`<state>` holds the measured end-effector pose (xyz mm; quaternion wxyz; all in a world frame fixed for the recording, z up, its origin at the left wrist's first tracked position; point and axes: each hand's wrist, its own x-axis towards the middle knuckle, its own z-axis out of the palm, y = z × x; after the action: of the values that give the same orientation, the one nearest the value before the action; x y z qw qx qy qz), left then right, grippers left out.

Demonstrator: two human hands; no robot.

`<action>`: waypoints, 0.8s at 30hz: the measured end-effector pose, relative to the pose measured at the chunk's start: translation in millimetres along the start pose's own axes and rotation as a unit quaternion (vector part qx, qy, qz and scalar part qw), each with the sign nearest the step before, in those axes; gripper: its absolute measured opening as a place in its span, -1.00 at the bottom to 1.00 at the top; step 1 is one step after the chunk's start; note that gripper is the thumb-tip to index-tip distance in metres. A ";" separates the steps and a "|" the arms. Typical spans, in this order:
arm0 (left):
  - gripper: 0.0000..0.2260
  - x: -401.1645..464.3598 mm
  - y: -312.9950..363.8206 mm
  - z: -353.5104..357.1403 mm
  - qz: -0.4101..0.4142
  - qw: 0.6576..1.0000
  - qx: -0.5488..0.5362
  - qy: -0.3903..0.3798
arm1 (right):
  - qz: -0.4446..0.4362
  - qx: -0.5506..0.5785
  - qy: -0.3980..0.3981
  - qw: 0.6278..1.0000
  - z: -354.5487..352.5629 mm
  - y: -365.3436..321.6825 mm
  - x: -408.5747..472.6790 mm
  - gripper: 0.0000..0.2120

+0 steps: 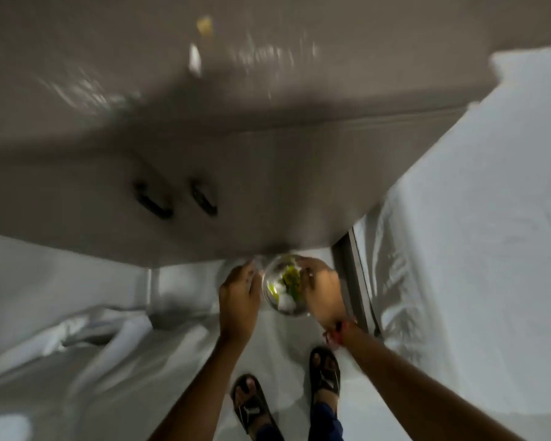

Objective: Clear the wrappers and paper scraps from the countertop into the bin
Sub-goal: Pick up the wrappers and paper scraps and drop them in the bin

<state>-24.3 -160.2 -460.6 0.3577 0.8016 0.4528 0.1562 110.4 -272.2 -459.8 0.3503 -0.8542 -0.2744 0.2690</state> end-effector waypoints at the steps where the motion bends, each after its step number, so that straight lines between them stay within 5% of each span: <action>1: -0.76 7.1 24.7 -22.2 0.016 0.999 -0.031 0.039 | -0.045 0.002 0.013 0.999 -12.7 -32.9 0.6 -0.78; 8: -0.81 82.2 184.4 -196.2 0.173 0.951 -0.090 0.238 | -0.330 0.067 0.176 0.925 -122.7 -266.3 17.5 -0.86; 11: -0.77 119.7 214.3 -227.0 0.153 0.968 0.045 0.195 | -0.315 0.052 0.199 0.927 -149.2 -318.8 55.6 -0.82; 14: -0.62 144.4 226.3 -228.5 0.109 0.978 0.147 0.097 | -0.268 -0.095 0.162 0.945 -161.0 -339.8 96.2 -0.72; 19: -0.81 162.1 223.9 -222.4 0.144 0.961 0.210 0.113 | -0.318 -0.274 0.070 0.905 -160.1 -343.5 123.7 -0.67; 24: -0.83 160.3 220.9 -221.1 0.152 0.962 0.192 0.118 | -0.363 -0.336 0.071 0.866 -160.9 -345.3 126.9 -0.79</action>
<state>71.2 -4.2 -160.7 0.1134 0.8905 0.3861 0.2125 207.9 -52.9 -138.0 0.1331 -0.7770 -0.6135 -0.0469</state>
